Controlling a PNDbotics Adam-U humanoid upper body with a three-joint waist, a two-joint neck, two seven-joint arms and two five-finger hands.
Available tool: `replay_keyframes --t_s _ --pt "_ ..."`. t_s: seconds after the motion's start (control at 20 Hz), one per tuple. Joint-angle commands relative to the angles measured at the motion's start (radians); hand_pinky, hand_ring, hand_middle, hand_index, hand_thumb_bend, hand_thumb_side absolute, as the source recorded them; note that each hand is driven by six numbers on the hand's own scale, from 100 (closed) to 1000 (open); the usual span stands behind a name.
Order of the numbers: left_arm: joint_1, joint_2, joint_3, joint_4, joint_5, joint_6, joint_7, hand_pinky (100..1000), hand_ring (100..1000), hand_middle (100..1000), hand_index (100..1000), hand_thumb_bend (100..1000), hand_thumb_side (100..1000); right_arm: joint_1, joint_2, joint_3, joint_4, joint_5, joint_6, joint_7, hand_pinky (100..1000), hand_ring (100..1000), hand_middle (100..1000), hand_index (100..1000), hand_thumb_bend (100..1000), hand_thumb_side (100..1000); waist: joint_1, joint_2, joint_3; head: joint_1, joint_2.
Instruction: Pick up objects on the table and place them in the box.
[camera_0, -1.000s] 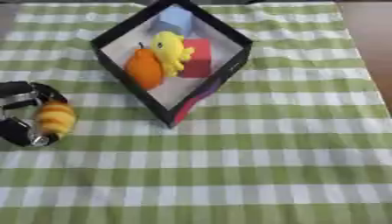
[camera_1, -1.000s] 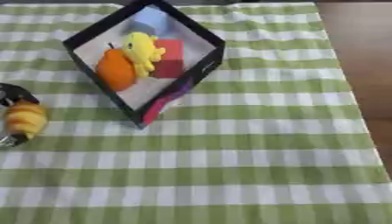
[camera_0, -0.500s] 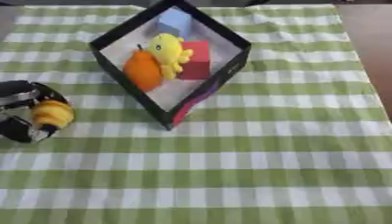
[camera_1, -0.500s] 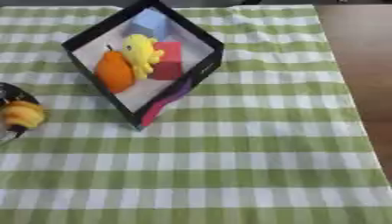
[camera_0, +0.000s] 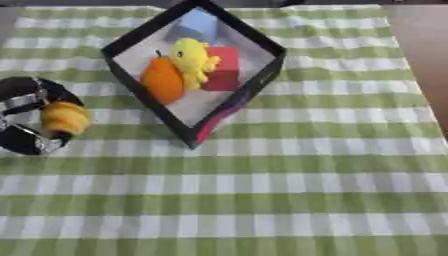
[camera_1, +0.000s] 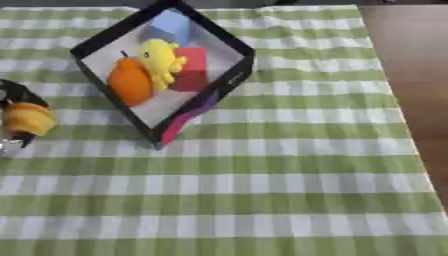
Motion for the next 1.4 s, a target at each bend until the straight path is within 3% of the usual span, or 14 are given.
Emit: replay_keyframes --t_s 0.05,0.25,0.35,0.6,0.8,1.1,1.4 --pt "-0.050 0.046 0.049 -0.089 -0.004 0.015 0.014 713 723 708 834 100 100 0.004 -0.037 -0.009 -0.018 -0.005 -0.005 0.000 789 719 709 839 100 534 0.000 -0.016 0.002 -0.011 -0.002" --pt "-0.142 0.029 0.040 -0.108 0.003 0.019 0.008 715 719 704 830 100 100 0.005 -0.044 -0.006 -0.018 -0.007 -0.001 0.002 789 719 709 839 100 534 0.006 -0.024 0.003 -0.018 0.000" --pt "-0.211 -0.009 0.027 -0.068 0.020 0.027 0.005 716 712 697 825 100 100 0.007 -0.048 -0.005 -0.018 -0.009 0.002 0.003 789 719 710 839 100 534 0.009 -0.031 0.002 -0.021 0.003" --pt "-0.404 -0.163 -0.006 0.115 0.019 0.023 0.041 708 699 697 821 100 100 0.011 -0.057 -0.009 -0.018 -0.025 -0.002 -0.001 789 720 710 839 100 533 0.011 -0.045 0.000 -0.029 0.005" --pt "-0.507 -0.287 -0.033 0.269 -0.039 -0.011 0.068 704 694 691 814 100 100 0.012 -0.056 -0.016 -0.018 -0.043 -0.003 -0.006 790 720 710 839 100 535 0.009 -0.050 -0.004 -0.023 0.006" --pt "-0.583 -0.431 -0.051 0.522 -0.159 -0.081 0.059 703 696 690 809 100 100 0.009 -0.055 -0.014 -0.018 -0.046 0.000 -0.002 789 720 710 839 100 535 0.007 -0.048 -0.011 -0.007 0.000" --pt "-0.588 -0.530 -0.023 0.729 -0.306 -0.160 0.116 703 700 698 812 122 100 -0.002 -0.053 -0.007 -0.018 -0.046 0.008 0.005 790 719 710 839 100 536 0.003 -0.041 -0.017 0.003 -0.008"
